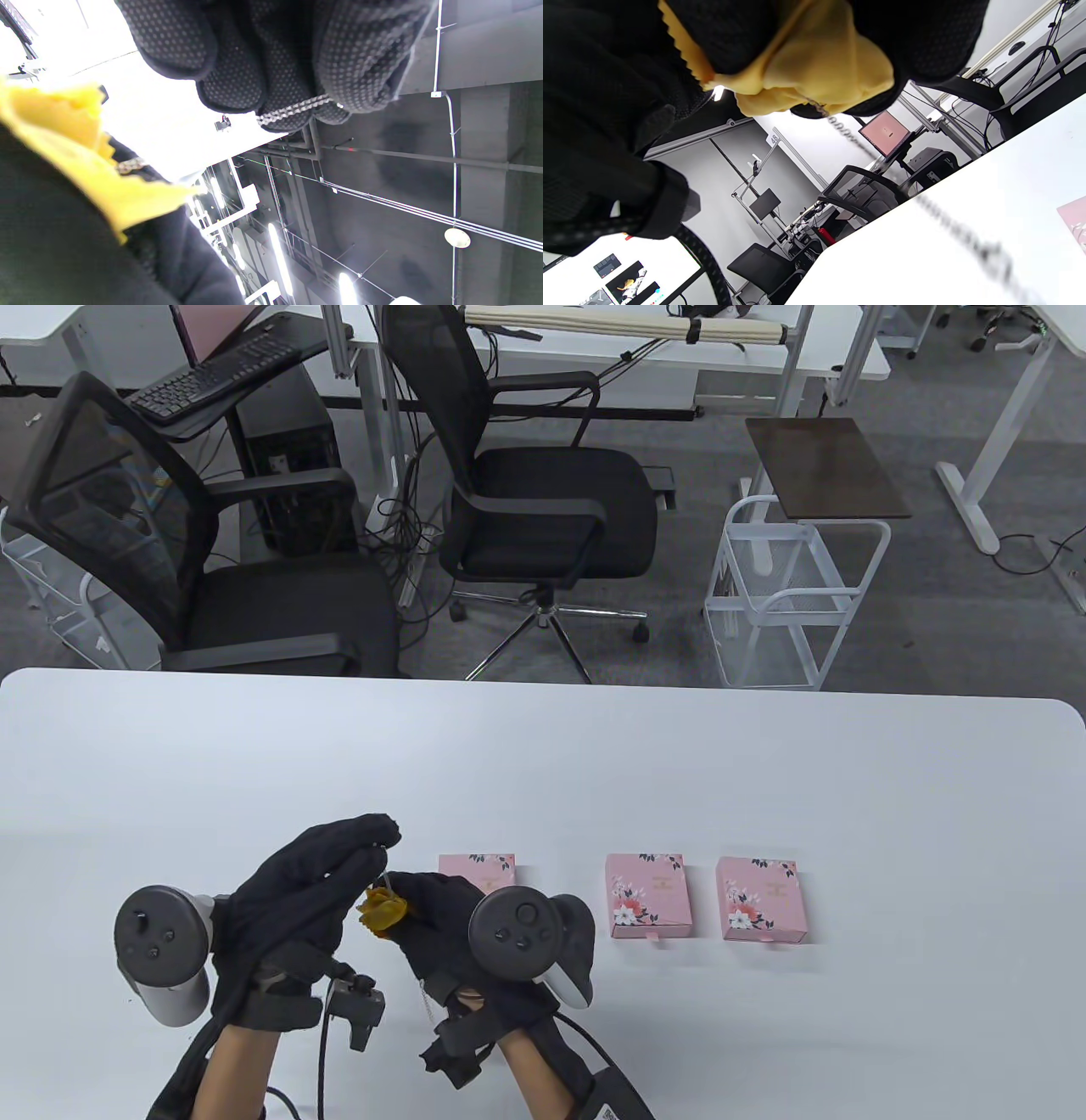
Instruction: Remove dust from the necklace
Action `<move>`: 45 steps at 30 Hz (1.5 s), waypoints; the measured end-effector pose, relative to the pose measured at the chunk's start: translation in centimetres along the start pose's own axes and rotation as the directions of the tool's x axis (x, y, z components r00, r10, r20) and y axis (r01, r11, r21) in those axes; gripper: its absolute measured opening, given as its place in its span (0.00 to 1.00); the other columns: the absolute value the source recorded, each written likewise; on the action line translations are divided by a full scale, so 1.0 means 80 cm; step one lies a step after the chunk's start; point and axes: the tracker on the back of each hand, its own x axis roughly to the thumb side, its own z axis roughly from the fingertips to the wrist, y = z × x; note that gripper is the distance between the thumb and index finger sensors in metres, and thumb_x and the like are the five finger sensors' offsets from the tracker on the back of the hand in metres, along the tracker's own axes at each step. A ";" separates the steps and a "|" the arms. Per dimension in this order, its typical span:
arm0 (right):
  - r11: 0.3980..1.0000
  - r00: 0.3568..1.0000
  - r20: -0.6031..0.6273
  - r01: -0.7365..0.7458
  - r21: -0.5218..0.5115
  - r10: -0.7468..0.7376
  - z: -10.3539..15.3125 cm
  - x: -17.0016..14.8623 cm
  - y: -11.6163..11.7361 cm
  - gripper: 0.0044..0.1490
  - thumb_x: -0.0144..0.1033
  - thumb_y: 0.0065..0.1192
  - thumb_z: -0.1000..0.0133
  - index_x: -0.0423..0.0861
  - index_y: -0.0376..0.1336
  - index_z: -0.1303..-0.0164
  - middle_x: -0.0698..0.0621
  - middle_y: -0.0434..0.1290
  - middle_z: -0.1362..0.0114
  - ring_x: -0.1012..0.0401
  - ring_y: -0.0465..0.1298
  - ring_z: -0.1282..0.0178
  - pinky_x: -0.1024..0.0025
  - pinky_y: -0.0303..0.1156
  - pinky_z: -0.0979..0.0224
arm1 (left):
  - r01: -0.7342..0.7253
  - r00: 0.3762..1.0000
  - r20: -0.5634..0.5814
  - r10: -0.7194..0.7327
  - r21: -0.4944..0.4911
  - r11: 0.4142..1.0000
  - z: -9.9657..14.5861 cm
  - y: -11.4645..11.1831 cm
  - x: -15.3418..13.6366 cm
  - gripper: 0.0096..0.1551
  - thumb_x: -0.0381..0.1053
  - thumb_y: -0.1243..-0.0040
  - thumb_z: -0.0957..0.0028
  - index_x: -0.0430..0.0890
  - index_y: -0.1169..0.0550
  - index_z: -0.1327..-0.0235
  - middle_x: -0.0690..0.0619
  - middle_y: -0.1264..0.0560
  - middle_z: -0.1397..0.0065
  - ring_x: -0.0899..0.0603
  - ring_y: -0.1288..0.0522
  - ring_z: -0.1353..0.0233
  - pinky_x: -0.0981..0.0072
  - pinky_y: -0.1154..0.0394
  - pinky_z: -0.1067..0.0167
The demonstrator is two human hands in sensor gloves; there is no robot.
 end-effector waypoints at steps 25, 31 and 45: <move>0.998 0.998 0.008 -0.056 0.014 0.056 0.001 0.004 0.013 0.22 0.35 0.66 0.33 0.44 0.68 0.30 0.39 0.75 0.32 0.41 0.76 0.40 0.44 0.71 0.33 | -0.032 0.998 0.047 0.031 0.023 0.999 0.007 0.008 0.013 0.17 0.56 0.28 0.44 0.57 0.14 0.44 0.54 0.14 0.36 0.44 0.20 0.35 0.51 0.22 0.40; 0.997 0.997 -0.009 -0.078 -0.001 0.078 0.002 0.001 0.020 0.22 0.42 0.67 0.33 0.43 0.69 0.34 0.40 0.78 0.38 0.44 0.77 0.45 0.46 0.72 0.35 | -0.040 0.998 0.047 0.038 0.034 0.999 0.007 0.008 0.012 0.17 0.56 0.29 0.44 0.57 0.14 0.44 0.54 0.14 0.37 0.45 0.20 0.36 0.52 0.22 0.40; 0.997 0.997 -0.010 -0.076 0.030 0.077 0.002 -0.001 0.025 0.22 0.41 0.68 0.34 0.44 0.70 0.34 0.41 0.78 0.38 0.44 0.77 0.45 0.46 0.72 0.35 | -0.046 0.998 0.036 0.043 0.064 0.997 0.006 0.018 0.011 0.17 0.57 0.29 0.44 0.57 0.14 0.43 0.54 0.14 0.37 0.45 0.20 0.36 0.52 0.22 0.40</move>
